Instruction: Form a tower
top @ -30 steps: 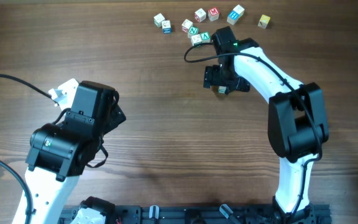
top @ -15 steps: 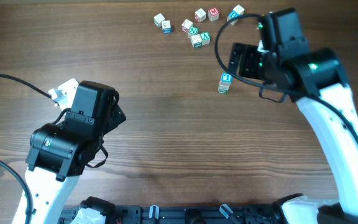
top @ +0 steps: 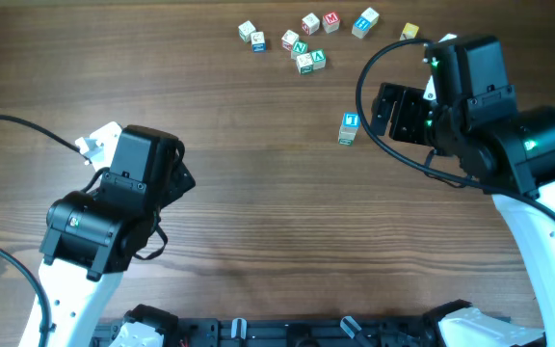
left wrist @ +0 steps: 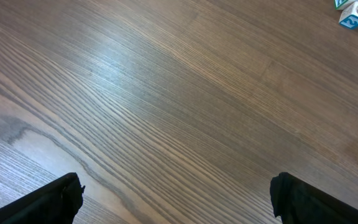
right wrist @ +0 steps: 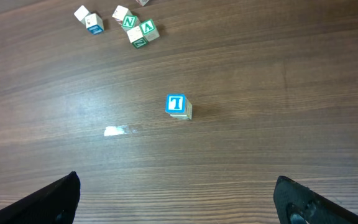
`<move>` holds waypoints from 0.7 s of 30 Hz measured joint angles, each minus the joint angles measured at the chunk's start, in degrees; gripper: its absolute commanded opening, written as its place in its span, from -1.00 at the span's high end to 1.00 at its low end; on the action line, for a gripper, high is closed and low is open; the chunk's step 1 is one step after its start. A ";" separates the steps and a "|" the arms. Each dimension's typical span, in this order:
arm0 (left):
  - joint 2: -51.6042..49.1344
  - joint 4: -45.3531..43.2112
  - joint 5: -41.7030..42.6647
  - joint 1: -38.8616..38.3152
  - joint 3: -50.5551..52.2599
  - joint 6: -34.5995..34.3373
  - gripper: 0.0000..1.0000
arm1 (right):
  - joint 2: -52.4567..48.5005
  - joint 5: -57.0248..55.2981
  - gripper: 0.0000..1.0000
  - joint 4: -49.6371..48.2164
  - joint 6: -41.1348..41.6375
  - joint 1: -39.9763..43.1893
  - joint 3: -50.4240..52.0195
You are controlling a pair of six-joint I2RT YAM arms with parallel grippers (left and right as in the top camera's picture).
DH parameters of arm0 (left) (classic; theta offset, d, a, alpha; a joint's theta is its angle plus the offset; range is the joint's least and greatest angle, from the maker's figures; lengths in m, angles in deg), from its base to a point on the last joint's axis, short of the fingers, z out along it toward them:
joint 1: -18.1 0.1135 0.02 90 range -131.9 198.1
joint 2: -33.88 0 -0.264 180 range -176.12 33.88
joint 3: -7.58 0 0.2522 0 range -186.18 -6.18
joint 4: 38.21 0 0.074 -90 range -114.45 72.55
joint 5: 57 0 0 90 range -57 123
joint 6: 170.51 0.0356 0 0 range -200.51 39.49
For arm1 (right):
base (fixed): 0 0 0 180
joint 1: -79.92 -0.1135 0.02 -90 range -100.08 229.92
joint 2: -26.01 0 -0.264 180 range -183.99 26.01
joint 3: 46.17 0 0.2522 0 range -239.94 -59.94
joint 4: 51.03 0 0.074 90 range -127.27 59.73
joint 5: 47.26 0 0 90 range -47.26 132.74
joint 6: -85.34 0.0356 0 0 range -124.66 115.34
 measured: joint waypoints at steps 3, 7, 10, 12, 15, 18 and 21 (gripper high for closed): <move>0.00 0.00 -0.02 0.00 0.00 0.00 -1.00 | 0.00 -1.64 -0.99 0.94 0.02 0.00 0.00; 0.00 0.00 0.00 0.00 0.00 0.00 -1.00 | 0.00 -5.33 -1.00 3.43 0.00 0.00 0.00; 0.00 0.00 -0.02 0.00 0.00 0.00 -1.00 | 0.02 -7.65 -0.99 2.58 -0.79 0.00 0.07; 0.00 0.00 -0.02 0.00 0.00 0.00 -1.00 | 0.15 -8.52 -0.99 0.13 -1.75 0.00 0.48; 0.00 0.00 -0.02 0.00 0.00 0.00 -1.00 | 2.10 -9.42 -0.99 -5.40 -3.28 0.00 3.48; 0.00 0.02 0.00 0.00 0.00 0.00 -1.00 | 9.66 -10.03 -0.99 -15.82 -6.62 0.00 13.99; 0.00 -0.04 0.02 0.00 0.04 0.00 -1.00 | 19.50 -10.25 -0.99 -25.70 -8.28 0.00 27.34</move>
